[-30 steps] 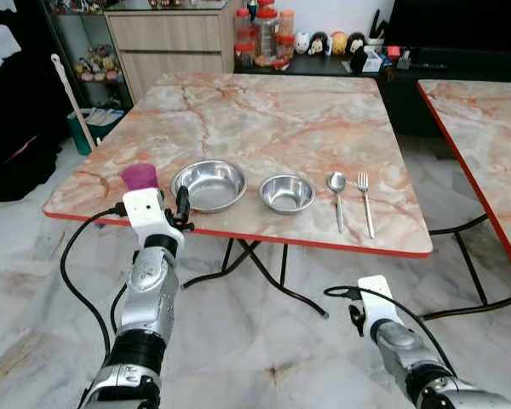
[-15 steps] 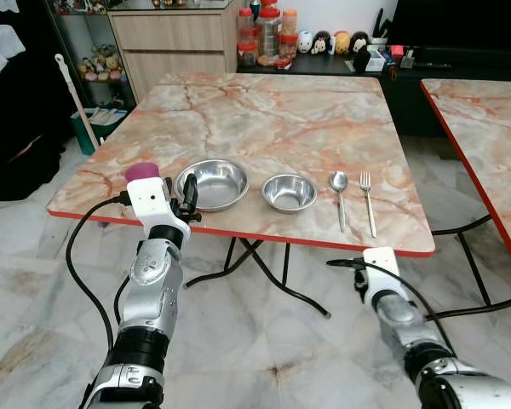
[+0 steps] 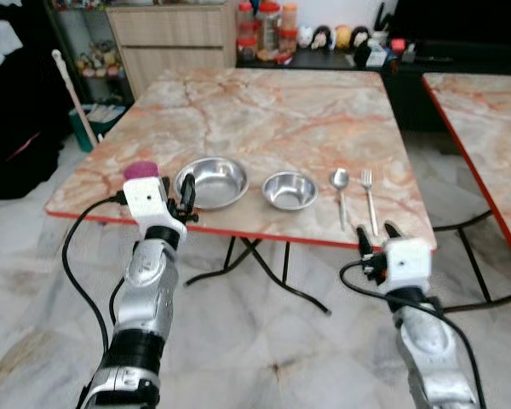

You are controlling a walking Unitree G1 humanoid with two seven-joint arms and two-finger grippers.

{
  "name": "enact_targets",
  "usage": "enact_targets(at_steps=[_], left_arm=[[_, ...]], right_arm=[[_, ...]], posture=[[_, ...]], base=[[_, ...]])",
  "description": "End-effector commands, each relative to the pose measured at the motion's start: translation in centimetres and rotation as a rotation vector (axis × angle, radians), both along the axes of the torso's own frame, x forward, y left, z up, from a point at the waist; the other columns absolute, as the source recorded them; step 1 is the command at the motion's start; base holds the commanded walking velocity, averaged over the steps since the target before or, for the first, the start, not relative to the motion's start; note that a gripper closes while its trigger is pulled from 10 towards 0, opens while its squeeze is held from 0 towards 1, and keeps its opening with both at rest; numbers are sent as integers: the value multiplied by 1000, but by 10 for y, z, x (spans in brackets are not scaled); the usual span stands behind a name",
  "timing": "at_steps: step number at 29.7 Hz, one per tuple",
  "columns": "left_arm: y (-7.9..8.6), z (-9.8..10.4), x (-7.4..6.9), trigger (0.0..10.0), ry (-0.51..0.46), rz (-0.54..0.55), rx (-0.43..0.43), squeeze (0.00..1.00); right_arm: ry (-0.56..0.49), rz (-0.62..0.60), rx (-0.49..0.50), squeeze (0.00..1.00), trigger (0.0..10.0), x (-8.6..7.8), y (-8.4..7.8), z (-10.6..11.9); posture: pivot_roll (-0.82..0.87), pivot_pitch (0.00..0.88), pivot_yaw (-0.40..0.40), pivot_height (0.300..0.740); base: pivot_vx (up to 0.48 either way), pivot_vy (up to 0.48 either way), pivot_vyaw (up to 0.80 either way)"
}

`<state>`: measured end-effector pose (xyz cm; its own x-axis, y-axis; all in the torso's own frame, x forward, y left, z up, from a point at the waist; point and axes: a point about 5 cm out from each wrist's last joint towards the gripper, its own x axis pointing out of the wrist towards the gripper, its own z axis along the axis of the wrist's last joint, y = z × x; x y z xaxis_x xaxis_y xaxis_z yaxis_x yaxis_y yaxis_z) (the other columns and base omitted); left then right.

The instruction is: Setting the table

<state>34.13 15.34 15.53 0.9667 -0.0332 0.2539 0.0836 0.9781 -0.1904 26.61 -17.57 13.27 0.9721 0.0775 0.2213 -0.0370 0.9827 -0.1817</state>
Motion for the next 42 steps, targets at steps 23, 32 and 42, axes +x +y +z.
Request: enact_targets(at_steps=[23, 32, 42], left_arm=[[26, 14, 2, 10000, -48, 54, 61, 0], [29, 11, 1, 10000, -40, 50, 77, 0], [32, 7, 0, 10000, -28, 53, 95, 0]], right_arm=[[105, 82, 101, 0, 10000, -4, 60, -4], [123, 30, 72, 0, 10000, -16, 34, -1], [184, 38, -3, 0, 10000, -31, 21, -18]], posture=[[-69, 0, 59, 740], [-80, 0, 57, 740], [-81, 0, 54, 740]], base=[[0, 0, 0], [0, 0, 0], [0, 0, 0]])
